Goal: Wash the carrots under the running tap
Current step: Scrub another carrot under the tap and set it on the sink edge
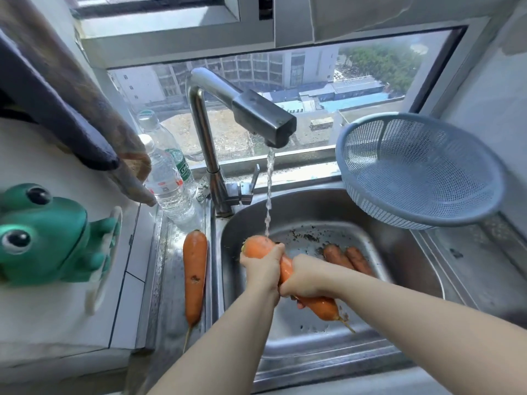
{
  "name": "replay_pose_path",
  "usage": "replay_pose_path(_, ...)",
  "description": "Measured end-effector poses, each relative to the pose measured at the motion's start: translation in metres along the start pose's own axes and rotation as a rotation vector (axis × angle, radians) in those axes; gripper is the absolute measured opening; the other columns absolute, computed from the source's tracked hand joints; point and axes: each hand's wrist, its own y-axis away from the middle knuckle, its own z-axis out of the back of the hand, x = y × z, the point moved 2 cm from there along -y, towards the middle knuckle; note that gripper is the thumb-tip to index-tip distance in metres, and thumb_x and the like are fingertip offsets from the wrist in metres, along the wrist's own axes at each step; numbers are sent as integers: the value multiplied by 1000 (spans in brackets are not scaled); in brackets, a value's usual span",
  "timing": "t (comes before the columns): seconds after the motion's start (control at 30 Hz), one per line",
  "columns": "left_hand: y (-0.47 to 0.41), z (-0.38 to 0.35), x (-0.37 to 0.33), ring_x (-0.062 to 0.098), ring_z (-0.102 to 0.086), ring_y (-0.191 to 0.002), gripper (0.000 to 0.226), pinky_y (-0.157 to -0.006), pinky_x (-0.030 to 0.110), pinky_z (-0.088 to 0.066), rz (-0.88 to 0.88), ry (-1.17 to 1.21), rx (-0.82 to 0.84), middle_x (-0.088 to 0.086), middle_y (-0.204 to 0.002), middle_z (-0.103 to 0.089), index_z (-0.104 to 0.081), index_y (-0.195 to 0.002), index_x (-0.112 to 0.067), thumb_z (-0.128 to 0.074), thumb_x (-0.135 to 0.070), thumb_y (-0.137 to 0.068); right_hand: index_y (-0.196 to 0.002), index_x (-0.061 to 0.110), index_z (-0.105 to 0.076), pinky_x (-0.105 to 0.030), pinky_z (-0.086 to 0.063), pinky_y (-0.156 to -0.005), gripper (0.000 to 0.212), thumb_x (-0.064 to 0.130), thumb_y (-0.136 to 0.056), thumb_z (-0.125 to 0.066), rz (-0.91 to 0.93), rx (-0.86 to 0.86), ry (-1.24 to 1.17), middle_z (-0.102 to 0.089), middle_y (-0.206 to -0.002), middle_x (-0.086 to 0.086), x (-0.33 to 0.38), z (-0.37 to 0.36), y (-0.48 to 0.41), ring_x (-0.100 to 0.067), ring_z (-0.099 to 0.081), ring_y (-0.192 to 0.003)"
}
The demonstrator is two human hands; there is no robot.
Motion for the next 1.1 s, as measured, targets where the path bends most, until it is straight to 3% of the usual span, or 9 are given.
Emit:
replay_pose_path(0.13, -11, -1, -11, 31, -64, -89, 77, -85, 45, -53, 185, 127, -31, 13, -108, -63, -44, -134, -11, -79, -30, -68, -71, 14, -37, -27, -43, -52, 23, 12, -84, -56, 74, -147, 354, -50, -67, -3, 14, -6, 3, -24, -58, -67)
replay_pose_path(0.2, -16, -5, -12, 30, -66, -88, 71, -85, 45, -54, 210, 152, -25, 12, -107, -66, -55, -123, -11, -78, -36, -60, -83, 11, -43, -27, -42, -56, 12, 11, -84, -55, 57, -204, 434, -48, -75, -2, 16, -2, 4, -24, -54, -71)
replay_pose_path(0.33, -20, -9, -13, 28, -63, -86, 43, -76, 36, -51, 193, 171, -45, 10, -103, -66, -62, -108, -11, -73, -28, -71, -104, 9, -49, -28, -41, -54, 21, 9, -84, -56, -41, -213, 513, -52, -87, -3, 14, 1, 6, -22, -55, -73)
replay_pose_path(0.47, -22, -6, -13, 28, -65, -86, 49, -79, 38, -55, 225, 181, 24, 10, -99, -69, -66, -106, -9, -73, -30, -62, -105, 6, -52, -30, -49, -57, 25, 11, -81, -57, -35, -163, 509, -61, -88, -6, 11, 0, 7, -23, -62, -71)
replay_pose_path(0.63, -23, 5, -10, 26, -61, -71, 31, -70, 36, -54, 255, 216, 171, 12, -74, -66, -64, -91, -5, -71, -30, -73, -101, 5, -56, -34, -59, -73, 23, 17, -82, -62, -55, 15, 136, -71, -88, -11, 4, 7, 14, -20, -71, -70)
replay_pose_path(0.73, -22, 10, -14, 19, -62, -56, 26, -60, 31, -52, 246, 374, 266, 7, -62, -65, -63, -79, -8, -65, -34, -81, -94, 7, -54, -30, -56, -64, 16, 12, -82, -63, -101, 187, -285, -64, -76, -6, -3, 7, 16, -13, -62, -57)
replay_pose_path(0.87, -15, 7, -14, 18, -64, -57, 33, -53, 28, -55, 243, 539, 317, 7, -68, -66, -62, -88, -9, -62, -41, -85, -96, 4, -53, -26, -49, -55, 16, 7, -84, -62, -115, 282, -486, -60, -71, -6, -7, 11, 14, -13, -56, -54)
replay_pose_path(0.97, -10, -1, -9, 24, -63, -76, 50, -64, 38, -54, 249, 477, 208, 12, -88, -65, -57, -115, -6, -69, -42, -83, -89, 6, -57, -27, -53, -59, 12, 11, -80, -64, -121, 171, -296, -63, -67, -3, -8, 13, 13, -12, -60, -53)
replay_pose_path(1.1, -5, -9, 7, 24, -62, -87, 71, -79, 42, -54, 35, 241, 67, 16, -123, -56, -30, -144, -14, -69, -25, -87, -79, 9, -57, -21, -52, -55, 6, 15, -79, -59, -78, 11, 42, -64, -60, 0, -3, 10, 14, -9, -63, -49)
